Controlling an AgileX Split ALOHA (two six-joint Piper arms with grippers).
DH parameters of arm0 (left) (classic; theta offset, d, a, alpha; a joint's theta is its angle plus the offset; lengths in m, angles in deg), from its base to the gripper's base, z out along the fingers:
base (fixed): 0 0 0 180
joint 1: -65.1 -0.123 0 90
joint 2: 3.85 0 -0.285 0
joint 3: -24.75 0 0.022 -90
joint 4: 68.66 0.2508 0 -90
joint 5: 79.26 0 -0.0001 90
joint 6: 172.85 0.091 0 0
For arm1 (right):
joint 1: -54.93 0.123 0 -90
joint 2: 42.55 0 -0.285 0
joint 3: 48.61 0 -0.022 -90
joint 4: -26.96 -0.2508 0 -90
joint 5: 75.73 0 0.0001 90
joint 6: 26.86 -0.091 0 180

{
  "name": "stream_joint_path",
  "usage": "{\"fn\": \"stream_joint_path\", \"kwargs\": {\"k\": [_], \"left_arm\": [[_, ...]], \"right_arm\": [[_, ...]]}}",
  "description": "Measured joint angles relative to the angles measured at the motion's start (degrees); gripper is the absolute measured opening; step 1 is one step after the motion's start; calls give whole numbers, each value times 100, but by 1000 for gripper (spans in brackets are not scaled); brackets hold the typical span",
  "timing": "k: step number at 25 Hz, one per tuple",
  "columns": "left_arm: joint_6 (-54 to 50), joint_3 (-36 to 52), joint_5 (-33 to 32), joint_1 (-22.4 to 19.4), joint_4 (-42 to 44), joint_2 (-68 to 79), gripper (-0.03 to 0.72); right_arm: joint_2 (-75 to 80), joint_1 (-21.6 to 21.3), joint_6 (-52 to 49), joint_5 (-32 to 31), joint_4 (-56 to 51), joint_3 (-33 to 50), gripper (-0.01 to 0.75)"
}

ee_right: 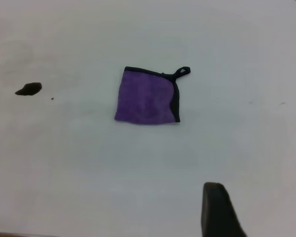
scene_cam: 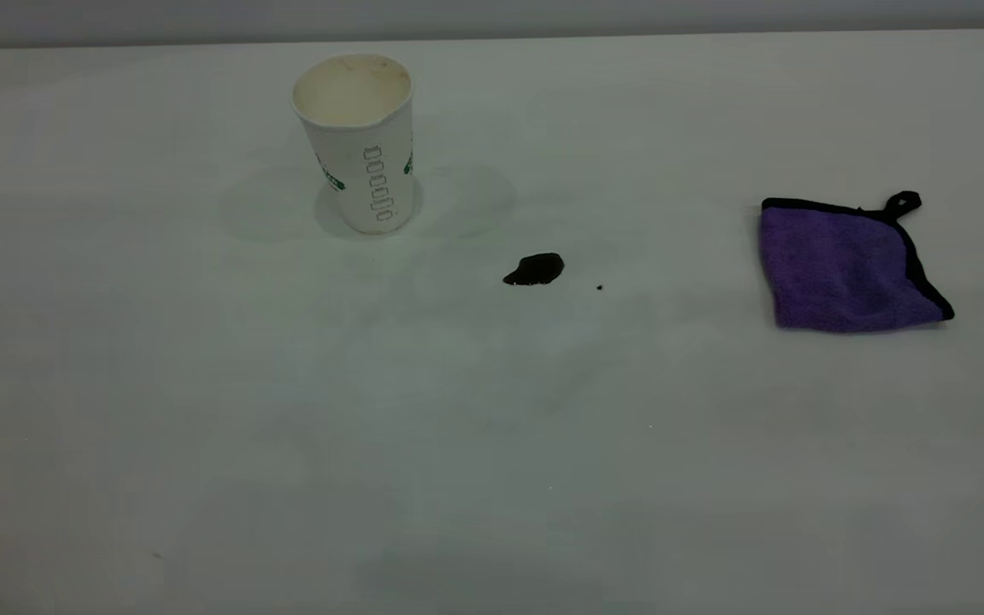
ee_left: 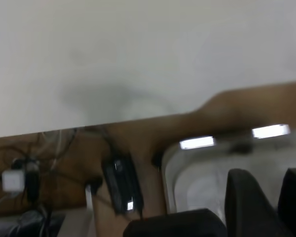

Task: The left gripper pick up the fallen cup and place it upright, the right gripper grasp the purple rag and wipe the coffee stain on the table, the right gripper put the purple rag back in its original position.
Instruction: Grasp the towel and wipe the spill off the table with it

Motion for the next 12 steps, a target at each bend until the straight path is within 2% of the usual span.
{"fn": "stream_joint_path", "kwargs": {"k": [3, 12], "left_arm": [[-5, 291, 93, -262, 96, -860, 237], [-12, 893, 341, -287, 279, -2722, 237]], "right_arm": [[0, 0, 0, 0, 0, 0, 437], [0, 0, 0, 0, 0, 0, 437]]}}
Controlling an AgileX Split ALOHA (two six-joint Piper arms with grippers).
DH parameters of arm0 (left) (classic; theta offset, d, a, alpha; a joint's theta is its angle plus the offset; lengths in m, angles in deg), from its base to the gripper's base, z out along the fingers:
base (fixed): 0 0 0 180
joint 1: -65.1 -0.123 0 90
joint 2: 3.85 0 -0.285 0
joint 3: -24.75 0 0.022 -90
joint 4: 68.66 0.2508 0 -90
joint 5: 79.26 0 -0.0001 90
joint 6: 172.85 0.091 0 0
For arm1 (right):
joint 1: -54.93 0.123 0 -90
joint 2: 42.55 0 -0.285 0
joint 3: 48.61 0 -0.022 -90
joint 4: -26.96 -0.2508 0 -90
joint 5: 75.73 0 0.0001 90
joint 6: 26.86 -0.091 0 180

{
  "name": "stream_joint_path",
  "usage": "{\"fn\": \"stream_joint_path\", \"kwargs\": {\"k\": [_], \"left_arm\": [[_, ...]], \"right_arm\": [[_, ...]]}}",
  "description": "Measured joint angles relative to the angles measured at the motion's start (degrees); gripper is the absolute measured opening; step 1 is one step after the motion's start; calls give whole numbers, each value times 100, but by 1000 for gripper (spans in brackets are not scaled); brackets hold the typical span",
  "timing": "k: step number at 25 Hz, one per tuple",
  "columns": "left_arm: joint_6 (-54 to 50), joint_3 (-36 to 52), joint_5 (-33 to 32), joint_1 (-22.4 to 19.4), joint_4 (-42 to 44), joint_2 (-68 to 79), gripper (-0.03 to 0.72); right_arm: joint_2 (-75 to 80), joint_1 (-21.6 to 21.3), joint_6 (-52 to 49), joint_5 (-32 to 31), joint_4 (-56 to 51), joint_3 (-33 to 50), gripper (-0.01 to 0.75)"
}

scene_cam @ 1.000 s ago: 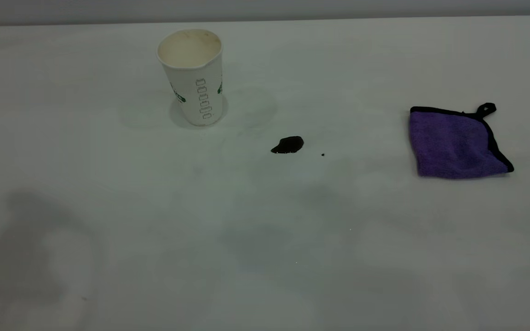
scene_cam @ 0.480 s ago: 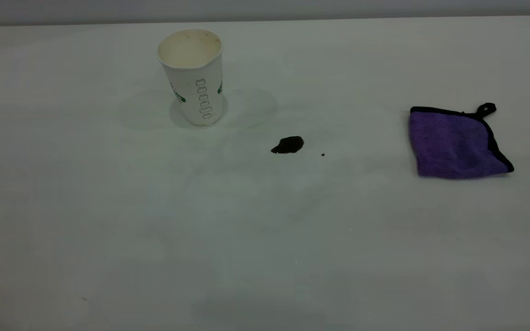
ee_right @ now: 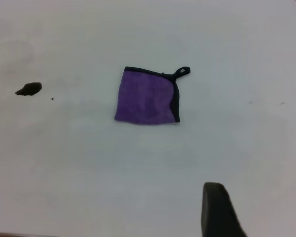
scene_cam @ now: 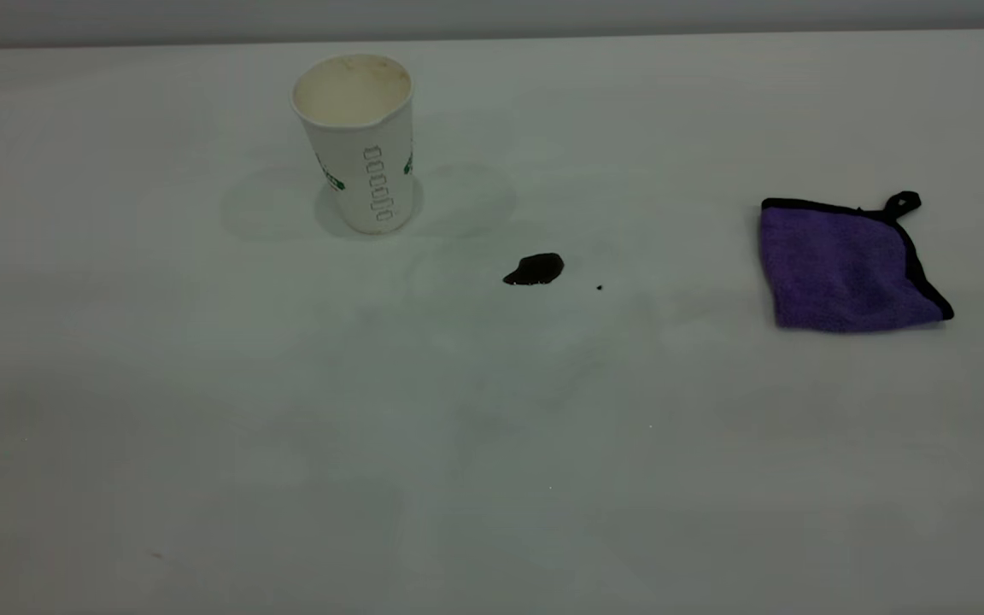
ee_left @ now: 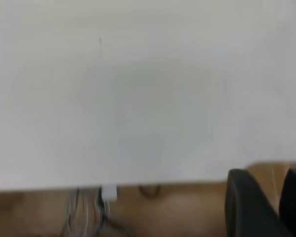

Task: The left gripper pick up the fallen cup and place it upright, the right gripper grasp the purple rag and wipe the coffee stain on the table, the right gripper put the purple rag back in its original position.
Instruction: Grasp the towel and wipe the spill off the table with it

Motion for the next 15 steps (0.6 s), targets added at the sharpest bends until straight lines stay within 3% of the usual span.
{"fn": "stream_joint_path", "kwargs": {"k": [15], "left_arm": [[-184, 77, -118, 314, 12, -1170, 238]], "right_arm": [[0, 0, 0, 0, 0, 0, 437]]}}
